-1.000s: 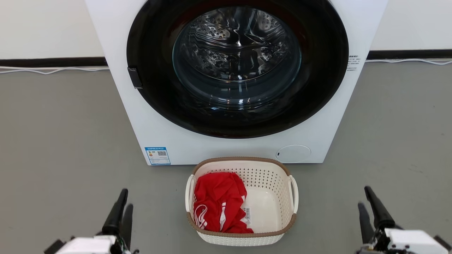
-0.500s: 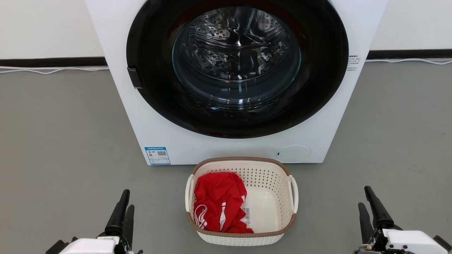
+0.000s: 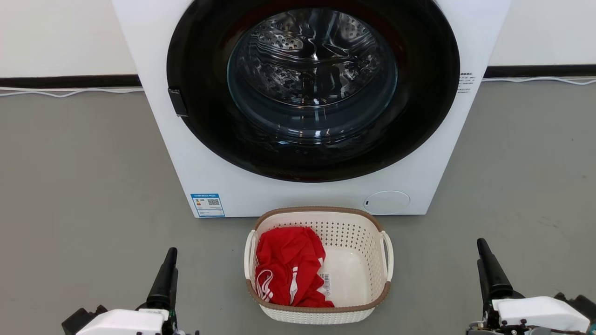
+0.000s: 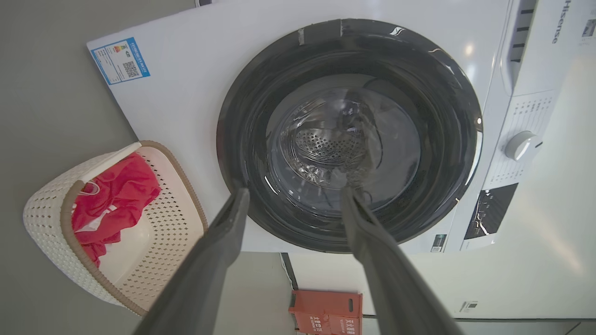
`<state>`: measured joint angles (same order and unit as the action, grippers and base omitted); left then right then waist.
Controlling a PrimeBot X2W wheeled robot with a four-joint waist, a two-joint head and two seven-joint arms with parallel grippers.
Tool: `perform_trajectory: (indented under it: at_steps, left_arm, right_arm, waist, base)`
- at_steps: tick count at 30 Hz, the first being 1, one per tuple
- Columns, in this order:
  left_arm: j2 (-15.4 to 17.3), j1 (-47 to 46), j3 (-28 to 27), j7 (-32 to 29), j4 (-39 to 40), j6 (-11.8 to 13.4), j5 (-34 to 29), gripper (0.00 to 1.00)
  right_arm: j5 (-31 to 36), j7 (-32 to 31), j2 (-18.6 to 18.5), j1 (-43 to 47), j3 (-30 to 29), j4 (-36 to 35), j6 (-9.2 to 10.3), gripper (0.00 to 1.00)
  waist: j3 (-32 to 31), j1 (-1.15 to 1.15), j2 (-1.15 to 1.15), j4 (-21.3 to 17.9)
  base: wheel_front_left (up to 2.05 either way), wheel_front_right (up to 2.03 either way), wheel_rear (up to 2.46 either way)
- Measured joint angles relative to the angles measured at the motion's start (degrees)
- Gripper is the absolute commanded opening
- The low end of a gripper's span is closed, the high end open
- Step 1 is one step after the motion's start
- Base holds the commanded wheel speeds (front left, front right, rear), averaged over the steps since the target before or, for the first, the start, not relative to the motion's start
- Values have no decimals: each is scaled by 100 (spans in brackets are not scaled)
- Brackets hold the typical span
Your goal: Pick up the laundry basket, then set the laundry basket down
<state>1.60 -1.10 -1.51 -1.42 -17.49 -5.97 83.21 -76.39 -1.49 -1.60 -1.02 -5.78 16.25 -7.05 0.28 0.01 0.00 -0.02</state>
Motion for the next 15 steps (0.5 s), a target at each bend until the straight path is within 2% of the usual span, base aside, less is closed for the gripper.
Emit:
perform_trajectory:
  at_steps: [15]
  left_arm:
    - [14, 1, 159, 249, 68, 120, -1187, 100]
  right_arm:
    - [1663, 235, -4, 1, 146, -118, 0, 100]
  waist:
    - [12, 0, 0, 5]
  base:
    - [0, 0, 0]
